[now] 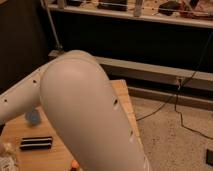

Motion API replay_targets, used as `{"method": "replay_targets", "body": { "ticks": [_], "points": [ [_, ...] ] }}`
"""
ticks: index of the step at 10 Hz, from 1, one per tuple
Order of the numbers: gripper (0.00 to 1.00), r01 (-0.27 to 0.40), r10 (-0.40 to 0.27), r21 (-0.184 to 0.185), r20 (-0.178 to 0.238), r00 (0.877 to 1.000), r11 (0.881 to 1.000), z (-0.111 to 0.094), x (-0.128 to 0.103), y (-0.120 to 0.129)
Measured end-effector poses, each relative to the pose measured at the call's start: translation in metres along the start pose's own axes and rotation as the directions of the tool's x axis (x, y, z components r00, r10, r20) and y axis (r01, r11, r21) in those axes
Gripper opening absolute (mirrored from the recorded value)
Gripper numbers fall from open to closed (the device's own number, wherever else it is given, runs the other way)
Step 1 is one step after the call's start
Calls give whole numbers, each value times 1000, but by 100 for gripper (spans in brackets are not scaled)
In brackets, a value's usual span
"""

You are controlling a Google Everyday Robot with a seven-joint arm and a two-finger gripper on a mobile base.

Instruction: Stand the bottle upright

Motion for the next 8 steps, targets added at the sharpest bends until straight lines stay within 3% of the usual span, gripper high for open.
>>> {"method": "replay_targets", "body": {
  "ticks": [3, 5, 8],
  "points": [
    [65, 15, -15, 10, -49, 999, 1000, 23, 11, 24],
    [65, 19, -18, 12, -51, 999, 1000, 38, 12, 37],
    [65, -2, 4, 43, -53, 999, 999, 55, 16, 36]
  ]
}}
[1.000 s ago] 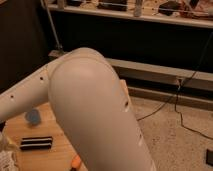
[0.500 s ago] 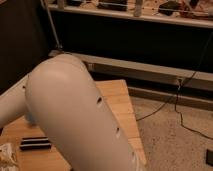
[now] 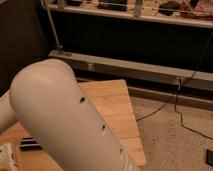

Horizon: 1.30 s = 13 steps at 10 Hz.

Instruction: Stand the bottle upright

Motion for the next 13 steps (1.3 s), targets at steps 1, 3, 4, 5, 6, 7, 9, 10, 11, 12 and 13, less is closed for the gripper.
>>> {"method": "replay_targets", "body": {
  "ticks": [1, 3, 4, 5, 6, 7, 9, 10, 11, 12, 13],
  "points": [
    [65, -12, 12, 9, -8, 1000, 1000, 8, 3, -1],
    [65, -27, 28, 16, -20, 999, 999, 19, 8, 0],
    [65, -36, 37, 16, -23, 999, 999, 25, 9, 2],
    [65, -43, 43, 16, -24, 999, 999, 28, 10, 3],
    [65, -57, 57, 14, -25, 998, 998, 33, 10, 4],
    [65, -80, 80, 10, -29, 996, 997, 39, 10, 4],
    [65, -132, 132, 16, -40, 990, 991, 48, 11, 1],
    [65, -149, 150, 21, -44, 988, 989, 52, 11, 0],
    [65, -171, 172, 31, -52, 984, 985, 56, 11, -2],
    [65, -184, 186, 42, -60, 981, 982, 60, 12, -3],
    [65, -193, 196, 50, -66, 978, 980, 63, 12, -4]
  ]
}}
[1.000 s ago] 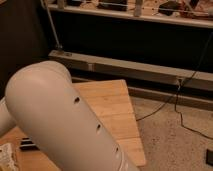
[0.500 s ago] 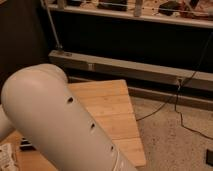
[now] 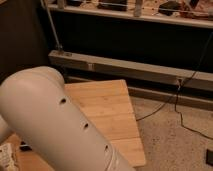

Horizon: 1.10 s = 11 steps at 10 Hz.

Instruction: Stand the bottle upright

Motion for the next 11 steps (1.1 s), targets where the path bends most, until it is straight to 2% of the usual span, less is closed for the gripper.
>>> {"method": "replay_targets", "body": {
  "ticks": [1, 6, 8, 9, 11],
  "points": [
    [65, -12, 12, 10, -9, 1000, 1000, 5, -1, 0],
    [65, -12, 12, 10, -9, 1000, 1000, 4, -1, 0],
    [65, -14, 14, 0, -9, 1000, 1000, 5, -2, 2],
    [65, -9, 9, -34, -3, 1000, 999, 4, -5, 9],
    [65, 4, 2, -136, 44, 999, 991, -10, -23, 19]
  ]
}}
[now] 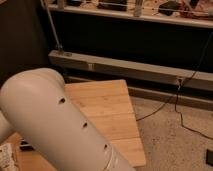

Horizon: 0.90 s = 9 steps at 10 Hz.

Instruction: Stand the bottle upright

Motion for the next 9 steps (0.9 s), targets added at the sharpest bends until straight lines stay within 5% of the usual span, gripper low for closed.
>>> {"method": "replay_targets", "body": {
  "ticks": [2, 9],
  "points": [
    [65, -3, 4, -39, 23, 1000, 999, -7, -9, -4],
    [65, 64, -66, -29, -43, 997, 997, 4, 9, -5]
  ]
}}
